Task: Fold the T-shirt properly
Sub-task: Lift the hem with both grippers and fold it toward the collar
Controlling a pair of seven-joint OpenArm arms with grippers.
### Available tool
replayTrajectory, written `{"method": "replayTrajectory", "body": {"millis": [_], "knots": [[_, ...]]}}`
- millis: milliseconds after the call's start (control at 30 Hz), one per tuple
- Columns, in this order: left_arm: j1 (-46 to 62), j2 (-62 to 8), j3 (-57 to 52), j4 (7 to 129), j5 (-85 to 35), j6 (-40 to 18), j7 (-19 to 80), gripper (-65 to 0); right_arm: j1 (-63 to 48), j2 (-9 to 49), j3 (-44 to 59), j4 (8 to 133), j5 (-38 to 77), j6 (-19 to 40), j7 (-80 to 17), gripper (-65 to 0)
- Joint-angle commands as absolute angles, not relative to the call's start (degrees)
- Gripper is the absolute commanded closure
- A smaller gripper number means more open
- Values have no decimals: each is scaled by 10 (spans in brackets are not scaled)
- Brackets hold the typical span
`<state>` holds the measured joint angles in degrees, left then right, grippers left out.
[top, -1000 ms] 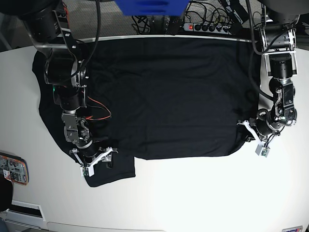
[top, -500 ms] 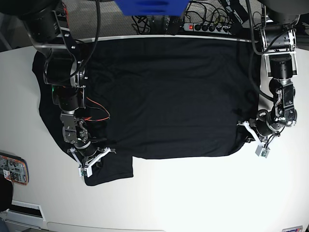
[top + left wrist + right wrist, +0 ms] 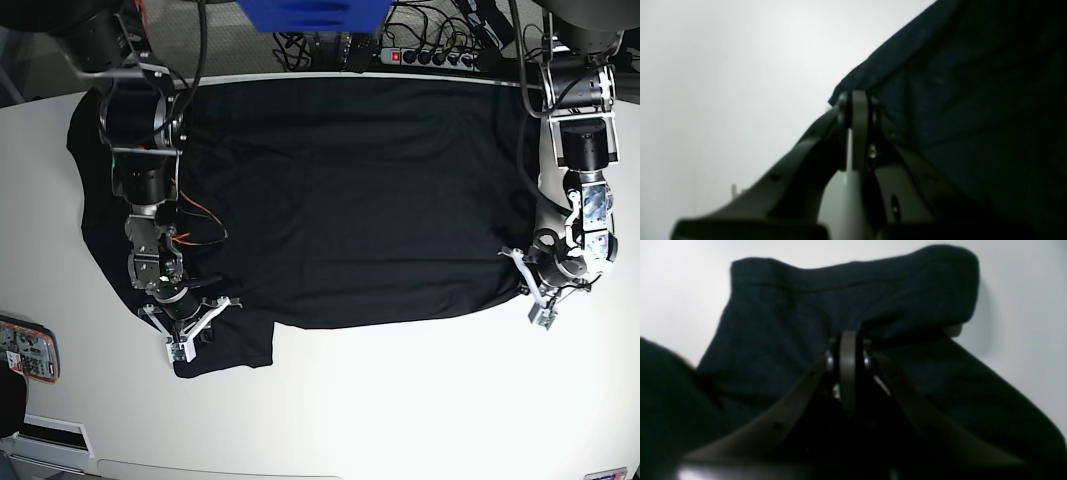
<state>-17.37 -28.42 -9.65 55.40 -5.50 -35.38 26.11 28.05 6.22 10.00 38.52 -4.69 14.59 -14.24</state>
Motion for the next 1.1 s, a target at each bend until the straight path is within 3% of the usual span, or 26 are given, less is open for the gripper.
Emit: {"method": "replayTrajectory", "body": {"millis": [0,433,767,1067], "knots": [[-188,-296,-100,580,-61,-354,248,0,293,66,100,410,-41,147,-133,0],[-149,-298,-104,652,-60,-354,248,0,226,66,100,550,-41,147,-141,0],[-62,-297,-201,763,-60,-354,248,0,177,69,102,610,-41,147,-139,0],[-56,-298,-245,770,-60,-354,248,0,125,69,102,691,-41,147,-141,0]]}}
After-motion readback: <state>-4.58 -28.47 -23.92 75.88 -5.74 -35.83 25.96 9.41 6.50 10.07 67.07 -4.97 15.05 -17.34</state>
